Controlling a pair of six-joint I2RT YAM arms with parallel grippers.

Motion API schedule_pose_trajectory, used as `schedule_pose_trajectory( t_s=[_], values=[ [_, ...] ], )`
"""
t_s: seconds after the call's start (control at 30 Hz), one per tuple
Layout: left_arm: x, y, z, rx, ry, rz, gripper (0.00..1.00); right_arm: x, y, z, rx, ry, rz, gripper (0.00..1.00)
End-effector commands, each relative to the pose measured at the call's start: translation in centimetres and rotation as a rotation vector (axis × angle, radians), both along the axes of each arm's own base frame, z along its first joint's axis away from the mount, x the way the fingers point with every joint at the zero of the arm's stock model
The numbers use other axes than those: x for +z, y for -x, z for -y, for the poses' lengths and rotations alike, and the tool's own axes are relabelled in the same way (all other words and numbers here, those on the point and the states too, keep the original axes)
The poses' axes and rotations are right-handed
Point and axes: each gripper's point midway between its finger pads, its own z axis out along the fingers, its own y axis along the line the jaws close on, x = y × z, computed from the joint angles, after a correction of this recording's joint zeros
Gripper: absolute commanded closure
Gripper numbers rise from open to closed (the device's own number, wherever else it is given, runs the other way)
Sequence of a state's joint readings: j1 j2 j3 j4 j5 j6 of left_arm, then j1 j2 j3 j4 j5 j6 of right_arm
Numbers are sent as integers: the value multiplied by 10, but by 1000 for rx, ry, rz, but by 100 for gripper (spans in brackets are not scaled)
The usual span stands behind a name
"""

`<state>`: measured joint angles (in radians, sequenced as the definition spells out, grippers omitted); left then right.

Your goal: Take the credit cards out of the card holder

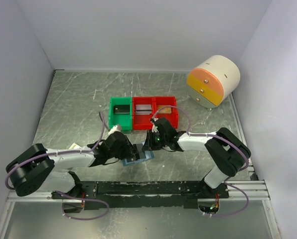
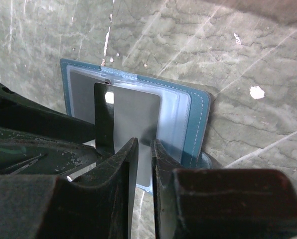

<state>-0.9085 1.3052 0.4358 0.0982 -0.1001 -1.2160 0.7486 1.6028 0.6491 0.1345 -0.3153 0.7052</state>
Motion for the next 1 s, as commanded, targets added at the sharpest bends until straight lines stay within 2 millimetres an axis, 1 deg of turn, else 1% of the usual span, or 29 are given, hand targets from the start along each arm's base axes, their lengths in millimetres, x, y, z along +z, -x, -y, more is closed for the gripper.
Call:
schedule_pose_trajectory(
  t_s=[0.0, 0.17, 0.4, 0.5, 0.67, 0.8, 0.97],
  values=[
    [-4, 0, 6, -10, 38, 0, 52, -17, 7, 11, 7, 62, -31, 82],
    [-10, 1, 11, -21, 62, -10, 56, -16, 7, 9, 13, 52, -30, 82],
    [-13, 3, 11, -7, 100, -13, 66, -16, 7, 9, 18, 46, -28, 82],
    [-11, 2, 11, 3, 109, -8, 71, -16, 7, 10, 15, 46, -27, 82],
    [-4, 0, 11, 6, 122, 7, 84, -13, 6, 9, 13, 39, -20, 82],
    [1, 0, 12, -1, 125, 14, 92, -10, 6, 9, 10, 32, -14, 82],
    [1, 0, 6, 20, 95, 1, 93, -11, 5, 11, 5, 34, -15, 82]
  ],
)
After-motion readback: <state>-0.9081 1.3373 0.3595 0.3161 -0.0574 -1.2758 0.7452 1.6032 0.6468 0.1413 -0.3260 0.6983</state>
